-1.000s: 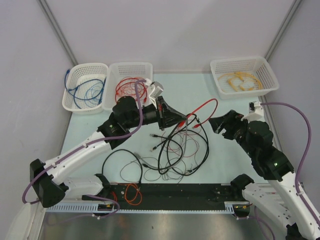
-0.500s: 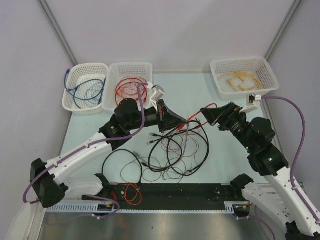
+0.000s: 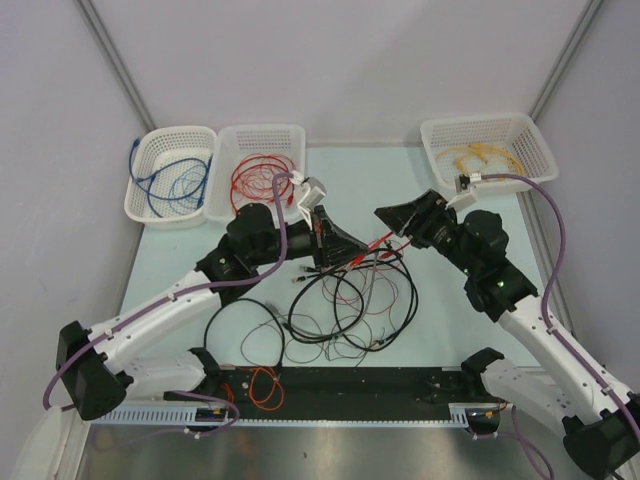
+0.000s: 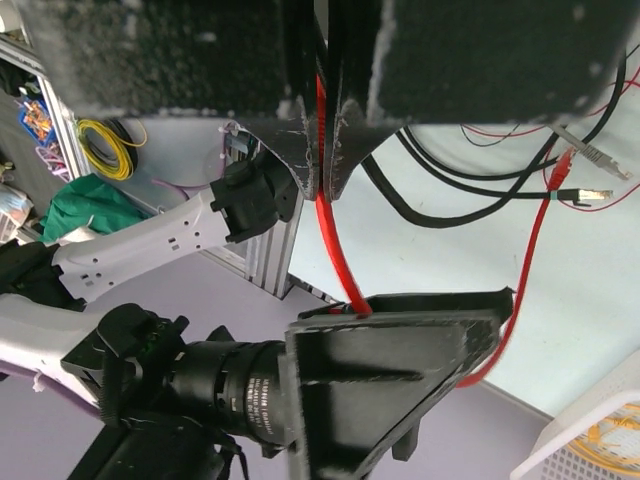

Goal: Untangle the cables

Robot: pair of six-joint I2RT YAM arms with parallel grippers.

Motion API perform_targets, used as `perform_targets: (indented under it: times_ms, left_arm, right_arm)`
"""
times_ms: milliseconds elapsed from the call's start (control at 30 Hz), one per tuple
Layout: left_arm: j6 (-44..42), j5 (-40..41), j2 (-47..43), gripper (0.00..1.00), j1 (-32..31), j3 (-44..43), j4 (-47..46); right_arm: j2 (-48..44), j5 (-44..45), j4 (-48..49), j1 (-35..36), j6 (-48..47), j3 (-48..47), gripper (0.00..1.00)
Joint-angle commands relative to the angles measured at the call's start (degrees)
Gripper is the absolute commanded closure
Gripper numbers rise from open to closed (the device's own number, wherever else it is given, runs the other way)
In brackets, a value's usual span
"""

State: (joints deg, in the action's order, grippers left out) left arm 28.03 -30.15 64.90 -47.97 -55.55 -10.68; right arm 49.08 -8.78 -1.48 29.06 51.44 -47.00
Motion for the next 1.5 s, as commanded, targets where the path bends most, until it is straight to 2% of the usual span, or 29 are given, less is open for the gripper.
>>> perform_targets:
  times_ms: [0, 33, 67, 100, 133, 167, 200, 233, 267, 333, 400, 433, 500, 567, 733, 967, 1200, 1400, 1467]
  left_arm:
    - [-1.5, -0.1, -2.2, 1.0, -1.0, 0.7, -2.6]
    - [-1.7, 0.1, -2.0, 1.0, -1.3, 0.9, -2.1]
    - [-2.1, 0.4, -2.0, 1.0, -1.5, 1.1, -1.8]
    - [-2.3, 0.9, -1.8, 0.99, -1.7, 1.1, -1.3]
    - [-2.5, 2.2, -2.1, 0.94, -1.7, 1.2, 0.1]
    - [-3.2, 3.2, -2.3, 0.85, -1.7, 1.3, 0.9]
    - [-3.5, 4.1, -2.8, 0.65, -1.7, 1.4, 1.5]
    - [-4.1, 5.8, -3.8, 0.58, -1.7, 1.7, 2.2]
    - [-4.6, 6.8, -4.1, 0.45, -1.7, 1.7, 2.7]
    - [-5.4, 8.8, -4.6, 0.29, -1.8, 1.2, 4.3]
    - [-5.5, 11.2, -4.9, 0.04, -1.7, 0.9, 5.1]
    - [-5.4, 11.9, -5.0, 0.0, -1.7, 0.8, 5.1]
    - [-5.0, 11.6, -4.7, 0.0, -1.7, 1.0, 3.5]
    - [-3.5, 8.0, -4.2, 0.0, -1.8, 1.4, 1.2]
    - [0.7, 2.4, 0.6, 0.0, -4.1, 3.5, -8.9]
    - [0.0, 2.6, 8.9, 0.0, -12.9, 3.2, -16.4]
    - [2.6, 2.6, 14.3, 0.0, -13.8, 3.7, -22.9]
    - [3.3, 8.4, 14.4, 0.0, -13.8, 4.9, -24.0]
    - [3.5, 8.6, 14.5, 0.06, -13.8, 4.9, -24.0]
  right_arm:
    - [-1.0, -1.2, 4.8, -0.2, 0.5, 0.1, 0.39]
    - [-1.0, -1.1, 6.3, -0.3, 0.3, 0.1, 0.47]
    - [-1.3, -1.1, 7.0, -0.4, 0.2, 0.1, 0.63]
    - [-1.4, -1.1, 7.7, -0.6, 0.1, 0.1, 0.69]
    - [-1.7, -1.2, 8.8, -0.9, 0.2, 0.0, 0.75]
    - [-2.1, -1.6, 9.0, -1.2, 0.1, -0.3, 0.86]
    - [-2.1, -1.9, 8.7, -1.5, 0.1, -0.5, 0.9]
    - [-2.3, -2.6, 8.2, -2.2, 0.0, -0.8, 0.95]
    - [-2.5, -2.9, 7.7, -2.5, 0.0, -1.2, 1.0]
    - [-2.8, -2.9, 6.1, -2.8, -0.5, -1.4, 1.0]
    - [-2.8, -2.7, 4.7, -2.8, -0.8, -1.5, 1.0]
    - [-2.8, -2.7, 4.3, -2.8, -1.1, -1.5, 1.0]
    - [-2.6, -3.0, 3.5, -2.7, -1.3, -1.5, 1.0]
    - [-2.2, -3.6, 3.3, -2.8, -1.1, -1.5, 1.0]
    - [-0.8, -5.3, 5.7, -1.8, 0.2, -1.5, 1.0]
    - [0.8, -5.5, 7.3, 0.7, 0.9, -2.0, 1.0]
    - [0.6, -5.1, 6.1, 1.4, 0.5, -2.6, 1.0]
    - [-0.2, -5.5, 4.6, 1.0, -0.2, -2.7, 1.0]
    - [-0.3, -5.6, 4.1, 1.3, -0.3, -2.7, 1.0]
